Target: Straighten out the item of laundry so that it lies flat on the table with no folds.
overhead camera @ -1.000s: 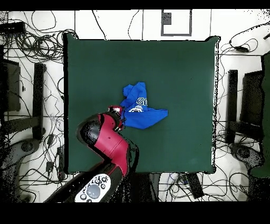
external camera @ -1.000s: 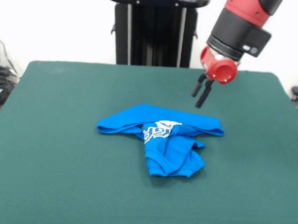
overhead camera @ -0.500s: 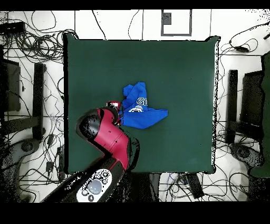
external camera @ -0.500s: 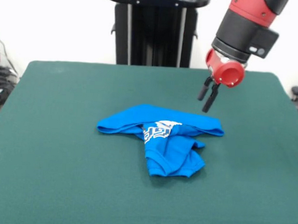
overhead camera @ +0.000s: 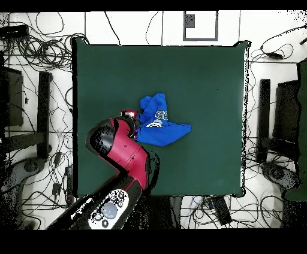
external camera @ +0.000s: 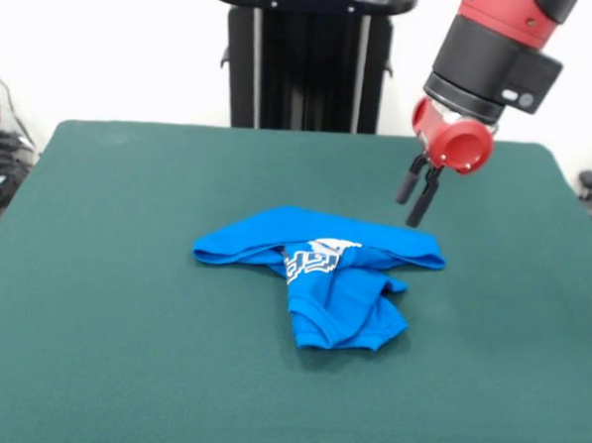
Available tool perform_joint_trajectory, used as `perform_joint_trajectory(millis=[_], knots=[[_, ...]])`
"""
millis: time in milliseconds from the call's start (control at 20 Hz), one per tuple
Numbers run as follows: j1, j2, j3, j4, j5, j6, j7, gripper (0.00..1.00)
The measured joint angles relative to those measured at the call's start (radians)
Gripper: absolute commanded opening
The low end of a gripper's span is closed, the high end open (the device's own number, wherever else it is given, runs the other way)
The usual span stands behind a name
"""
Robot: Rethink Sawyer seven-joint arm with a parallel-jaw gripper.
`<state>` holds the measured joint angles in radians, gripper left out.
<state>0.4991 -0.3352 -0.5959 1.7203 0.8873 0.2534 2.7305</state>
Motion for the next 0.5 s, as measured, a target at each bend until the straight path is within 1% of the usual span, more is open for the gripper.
perform_joint_trajectory(millis=[500], knots=[[0.007, -0.006, -0.017, -0.051, 0.0, 0.0, 0.0, 1.0]])
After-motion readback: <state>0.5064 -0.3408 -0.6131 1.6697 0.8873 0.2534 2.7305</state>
